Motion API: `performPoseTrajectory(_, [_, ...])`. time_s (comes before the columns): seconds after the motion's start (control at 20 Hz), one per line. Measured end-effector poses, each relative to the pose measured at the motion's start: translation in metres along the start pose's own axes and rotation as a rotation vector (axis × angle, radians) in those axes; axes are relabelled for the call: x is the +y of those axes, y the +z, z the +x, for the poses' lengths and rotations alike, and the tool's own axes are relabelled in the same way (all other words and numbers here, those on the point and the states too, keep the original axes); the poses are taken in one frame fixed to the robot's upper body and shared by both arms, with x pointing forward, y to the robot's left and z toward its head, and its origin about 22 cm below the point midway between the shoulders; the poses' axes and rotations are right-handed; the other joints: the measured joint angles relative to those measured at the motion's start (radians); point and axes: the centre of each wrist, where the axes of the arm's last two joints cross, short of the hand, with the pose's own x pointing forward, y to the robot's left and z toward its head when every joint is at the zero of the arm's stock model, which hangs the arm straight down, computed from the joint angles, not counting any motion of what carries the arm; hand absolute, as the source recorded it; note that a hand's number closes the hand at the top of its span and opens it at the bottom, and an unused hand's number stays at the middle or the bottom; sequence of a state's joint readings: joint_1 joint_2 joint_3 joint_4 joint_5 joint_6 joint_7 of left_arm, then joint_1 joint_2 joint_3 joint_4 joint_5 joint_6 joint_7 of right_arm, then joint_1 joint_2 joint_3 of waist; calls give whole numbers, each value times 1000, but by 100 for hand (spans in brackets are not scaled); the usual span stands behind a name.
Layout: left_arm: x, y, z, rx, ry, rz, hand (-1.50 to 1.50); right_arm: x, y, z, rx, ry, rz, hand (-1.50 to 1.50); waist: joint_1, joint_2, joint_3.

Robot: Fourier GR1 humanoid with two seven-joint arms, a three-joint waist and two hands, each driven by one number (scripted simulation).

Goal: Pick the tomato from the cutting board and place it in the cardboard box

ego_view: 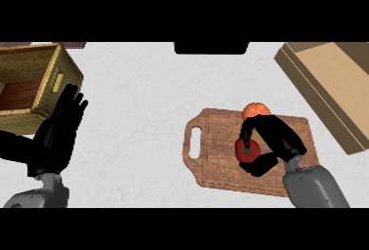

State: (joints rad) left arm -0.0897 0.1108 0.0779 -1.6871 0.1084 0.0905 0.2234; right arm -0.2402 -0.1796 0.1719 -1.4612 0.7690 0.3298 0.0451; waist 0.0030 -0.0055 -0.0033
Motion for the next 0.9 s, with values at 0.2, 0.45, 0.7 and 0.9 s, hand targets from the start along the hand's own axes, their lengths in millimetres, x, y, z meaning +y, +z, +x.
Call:
performPoseTrajectory(0.2, [1, -5, 1, 3, 2, -6, 0, 7, -15, 36, -9, 163, -30, 150, 3, 3, 2])
performPoseTrajectory(0.45, [-2, -8, 3, 6, 3, 0, 0, 11, -21, 76, -52, 308, -110, 150, 0, 4, 3])
performPoseTrajectory(0.7, [1, -6, 0, 9, 1, 2, 0, -13, -15, 114, -122, 392, -164, 150, -2, 4, 3])
performPoseTrajectory(0.9, [2, -5, -1, 10, 2, 6, 0, -35, 4, 138, -143, 332, -260, 150, -6, 3, 3])
